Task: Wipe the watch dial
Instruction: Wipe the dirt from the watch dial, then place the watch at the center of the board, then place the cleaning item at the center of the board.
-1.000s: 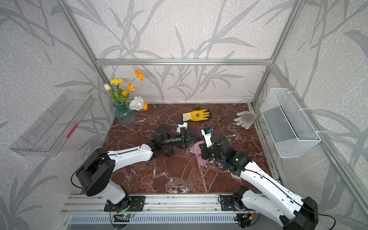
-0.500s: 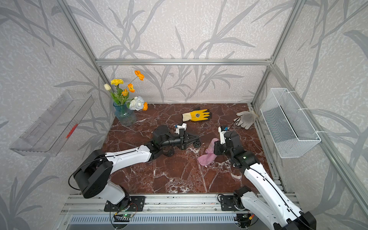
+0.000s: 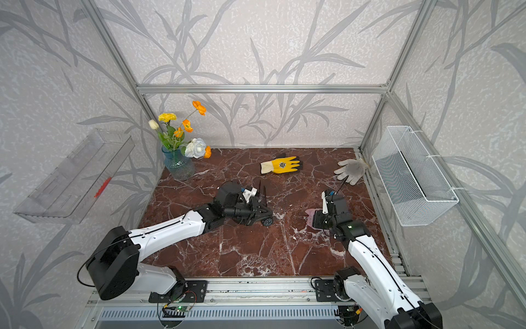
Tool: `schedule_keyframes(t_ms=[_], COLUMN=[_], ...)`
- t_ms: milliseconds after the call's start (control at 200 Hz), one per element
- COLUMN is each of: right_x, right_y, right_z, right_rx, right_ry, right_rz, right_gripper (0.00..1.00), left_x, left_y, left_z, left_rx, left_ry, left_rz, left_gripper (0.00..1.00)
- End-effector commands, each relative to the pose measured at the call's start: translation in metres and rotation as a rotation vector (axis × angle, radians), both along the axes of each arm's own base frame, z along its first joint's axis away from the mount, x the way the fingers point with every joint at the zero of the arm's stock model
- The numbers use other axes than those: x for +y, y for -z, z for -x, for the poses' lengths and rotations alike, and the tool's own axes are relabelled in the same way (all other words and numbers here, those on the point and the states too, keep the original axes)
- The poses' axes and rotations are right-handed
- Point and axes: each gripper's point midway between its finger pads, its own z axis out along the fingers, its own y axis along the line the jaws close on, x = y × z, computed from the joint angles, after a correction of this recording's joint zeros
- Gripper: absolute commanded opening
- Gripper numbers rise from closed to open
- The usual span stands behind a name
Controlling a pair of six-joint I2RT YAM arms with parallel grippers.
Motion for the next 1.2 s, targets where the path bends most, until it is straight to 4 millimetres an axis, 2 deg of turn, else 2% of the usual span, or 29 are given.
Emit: schedule_keyframes(t_ms=[0, 220, 460, 585, 810, 1035, 1195], right_x=[0.004, 0.009, 0.008, 0.009, 0.007, 0.007, 0.007], right_y=[0.002, 0.005, 0.008, 0.007, 0.005, 0.005, 0.004], right_z=[-0.008, -0.008, -0.008, -0.007, -0.007, -0.007, -0.007], right_rx=[-0.011, 0.014, 0.016, 0.016, -0.001, 0.0, -0.004], right_ry=[0.023, 0.004, 0.011, 0.008, 0.016, 0.017, 0.018], right_rz=[-0.04, -0.054, -0.051, -0.059, -0.059, -0.057, -0.059], right_gripper=[0.0, 0.01, 0.02, 0.02, 0.03, 0.03, 0.03], left_x=[0.029, 0.046, 0.039, 0.033, 0.028, 0.026, 0.025], left_y=[0.039, 0.083, 0.124, 0.139, 0.148, 0.145, 0.139], left_z=[0.014, 0.02, 0.016, 0.012, 0.002, -0.005, -0.006], left_rx=[0.026, 0.09, 0.161, 0.183, 0.184, 0.153, 0.133], left_ry=[0.021, 0.028, 0.058, 0.066, 0.076, 0.096, 0.109], left_rz=[-0.2, -0.354, -0.408, -0.426, -0.455, -0.484, -0.485], left_gripper=[0.0, 0.0, 0.0, 0.0, 0.0, 0.0, 0.07])
